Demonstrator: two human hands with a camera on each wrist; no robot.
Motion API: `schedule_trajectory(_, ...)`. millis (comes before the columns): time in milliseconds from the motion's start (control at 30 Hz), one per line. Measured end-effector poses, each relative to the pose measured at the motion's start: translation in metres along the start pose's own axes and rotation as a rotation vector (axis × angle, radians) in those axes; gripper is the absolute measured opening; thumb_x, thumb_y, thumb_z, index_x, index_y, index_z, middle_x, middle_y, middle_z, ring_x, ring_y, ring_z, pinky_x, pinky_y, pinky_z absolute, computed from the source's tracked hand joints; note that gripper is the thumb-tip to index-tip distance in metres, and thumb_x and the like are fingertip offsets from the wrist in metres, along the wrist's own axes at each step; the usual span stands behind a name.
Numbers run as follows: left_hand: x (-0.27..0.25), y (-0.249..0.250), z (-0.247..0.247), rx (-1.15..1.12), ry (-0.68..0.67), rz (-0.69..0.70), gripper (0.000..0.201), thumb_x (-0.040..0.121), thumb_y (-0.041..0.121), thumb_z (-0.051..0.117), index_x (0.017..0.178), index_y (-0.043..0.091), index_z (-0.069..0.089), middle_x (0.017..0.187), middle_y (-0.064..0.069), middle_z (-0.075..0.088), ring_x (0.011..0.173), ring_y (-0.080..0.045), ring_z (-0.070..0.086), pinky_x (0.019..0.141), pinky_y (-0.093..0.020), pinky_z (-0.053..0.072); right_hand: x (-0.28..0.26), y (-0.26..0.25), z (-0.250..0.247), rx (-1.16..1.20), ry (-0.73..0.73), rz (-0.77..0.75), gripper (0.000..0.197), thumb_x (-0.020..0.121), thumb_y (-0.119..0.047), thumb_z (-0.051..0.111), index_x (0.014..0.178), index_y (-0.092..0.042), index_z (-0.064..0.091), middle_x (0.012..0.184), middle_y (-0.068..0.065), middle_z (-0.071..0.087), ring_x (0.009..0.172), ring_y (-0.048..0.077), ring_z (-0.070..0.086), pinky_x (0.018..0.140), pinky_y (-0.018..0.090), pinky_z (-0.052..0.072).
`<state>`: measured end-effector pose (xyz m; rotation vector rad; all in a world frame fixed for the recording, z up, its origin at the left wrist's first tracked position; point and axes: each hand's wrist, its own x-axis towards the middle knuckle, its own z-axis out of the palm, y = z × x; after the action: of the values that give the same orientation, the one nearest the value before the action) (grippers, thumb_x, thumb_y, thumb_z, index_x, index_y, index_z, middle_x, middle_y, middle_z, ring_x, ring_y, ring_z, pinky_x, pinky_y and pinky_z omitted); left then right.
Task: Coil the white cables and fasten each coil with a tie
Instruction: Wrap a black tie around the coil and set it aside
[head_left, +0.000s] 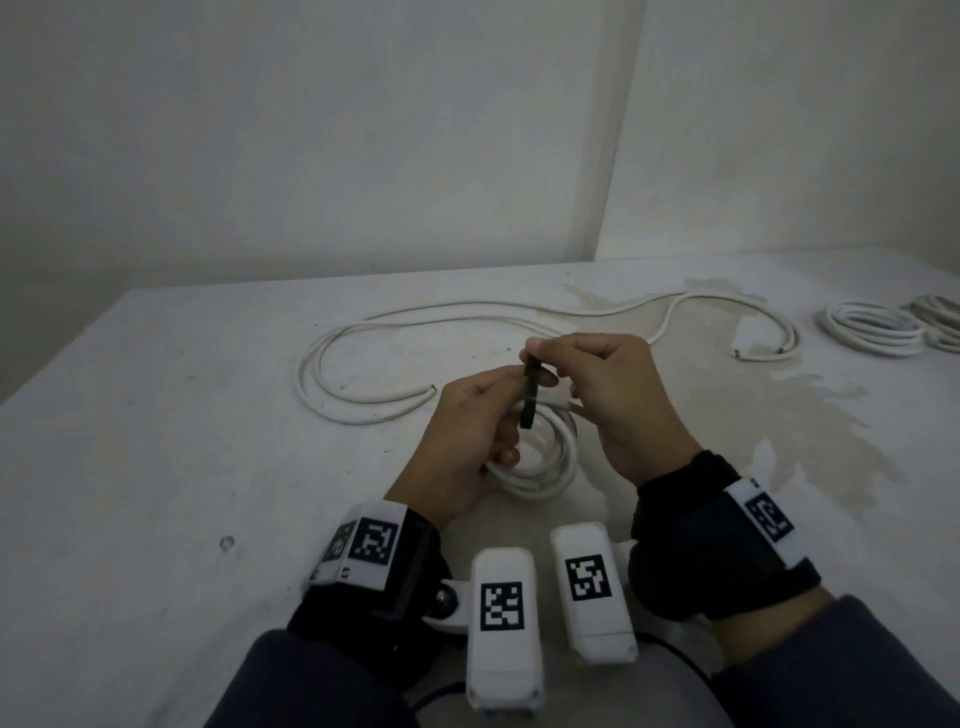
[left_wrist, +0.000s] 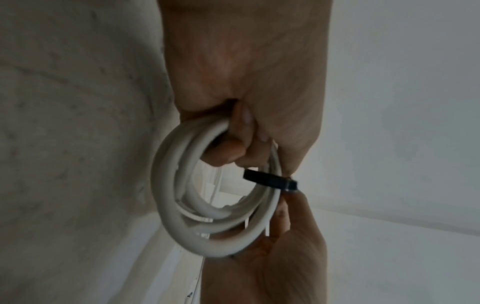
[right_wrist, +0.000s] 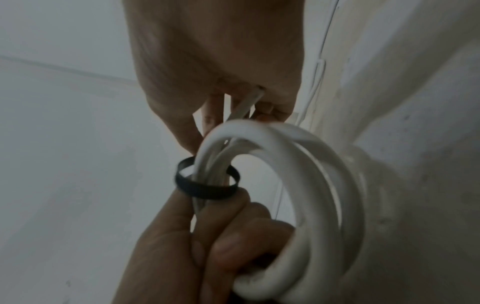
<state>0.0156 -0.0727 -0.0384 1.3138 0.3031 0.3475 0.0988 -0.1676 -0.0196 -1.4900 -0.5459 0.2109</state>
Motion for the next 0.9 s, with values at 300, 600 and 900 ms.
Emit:
schedule_trajectory(300, -0.003, -0.003, 0.001, 0.060, -0.143, -0.152, 0.036, 0.099, 0.031, 0.046, 0.081, 0.009, 0.070, 0.053, 0.003, 0.020, 0.038, -0.006, 0.020, 0.037, -0.015, 0.025, 0.019, 0.003, -0.045, 0.421, 0.447, 0.263, 0.012, 0.085, -0.005, 0.066, 0.074, -0.009, 0.066, 0.061, -0.001, 0.055, 0.042, 0.004, 0.050, 0.040, 0.015, 0.037)
schedule_trajectory(600, 0.003, -0.004, 0.001, 0.037, 0.022, -0.123, 0.034, 0.097, 0.032, 0.051, 0.080, 0.009, 0.069, 0.048, 0.007, 0.023, 0.037, -0.005, 0.023, 0.035, -0.015, 0.024, 0.016, 0.007, -0.039, 0.044, 0.021, 0.475, 0.026, 0.085, -0.032, 0.069, 0.078, -0.007, 0.069, 0.065, 0.000, 0.058, 0.051, 0.011, 0.054, 0.045, 0.021, 0.039)
schedule_trajectory(900, 0.006, -0.008, 0.005, 0.102, 0.037, -0.093, 0.027, 0.097, 0.028, 0.051, 0.079, 0.008, 0.048, 0.045, 0.007, 0.022, 0.036, -0.007, 0.021, 0.035, -0.013, 0.023, 0.011, 0.007, -0.022, 0.057, 0.011, 0.295, 0.007, 0.079, -0.009, 0.075, 0.074, -0.005, 0.072, 0.062, 0.000, 0.067, 0.052, 0.003, 0.059, 0.044, 0.011, 0.040)
